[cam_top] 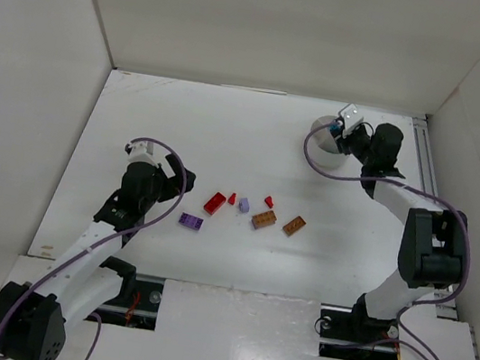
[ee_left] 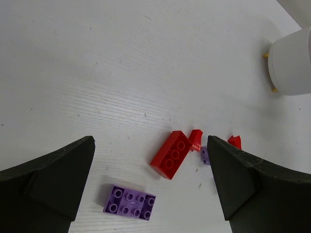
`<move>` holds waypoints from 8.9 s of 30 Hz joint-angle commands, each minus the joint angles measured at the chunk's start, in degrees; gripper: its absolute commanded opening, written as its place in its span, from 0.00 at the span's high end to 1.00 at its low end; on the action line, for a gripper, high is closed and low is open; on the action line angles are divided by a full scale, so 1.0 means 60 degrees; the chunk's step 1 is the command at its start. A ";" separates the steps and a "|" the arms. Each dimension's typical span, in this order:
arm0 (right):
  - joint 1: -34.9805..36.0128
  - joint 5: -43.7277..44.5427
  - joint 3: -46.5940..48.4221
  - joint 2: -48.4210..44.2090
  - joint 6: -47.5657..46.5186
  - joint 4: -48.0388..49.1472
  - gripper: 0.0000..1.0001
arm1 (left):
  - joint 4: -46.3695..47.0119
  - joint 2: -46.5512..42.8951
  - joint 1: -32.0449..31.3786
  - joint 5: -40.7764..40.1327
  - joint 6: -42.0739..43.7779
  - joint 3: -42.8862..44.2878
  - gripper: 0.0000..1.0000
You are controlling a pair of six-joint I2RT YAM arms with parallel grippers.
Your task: Sort the legos into containers by color
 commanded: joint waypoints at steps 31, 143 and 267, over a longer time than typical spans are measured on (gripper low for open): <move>-0.0005 0.0688 -0.2191 0.0431 0.1245 0.5005 0.44 | 0.0202 0.0061 0.0040 -0.0131 0.0142 0.0322 0.00; -0.0180 0.6694 -0.3378 -0.7963 0.2080 -0.8193 0.00 | -0.1074 1.5486 -0.4267 0.0792 0.2207 1.8574 0.70; 0.0874 0.0029 0.4767 0.3272 -0.0044 -0.2216 0.77 | -0.0253 0.2889 -0.0956 -0.1933 -0.0239 0.2857 0.00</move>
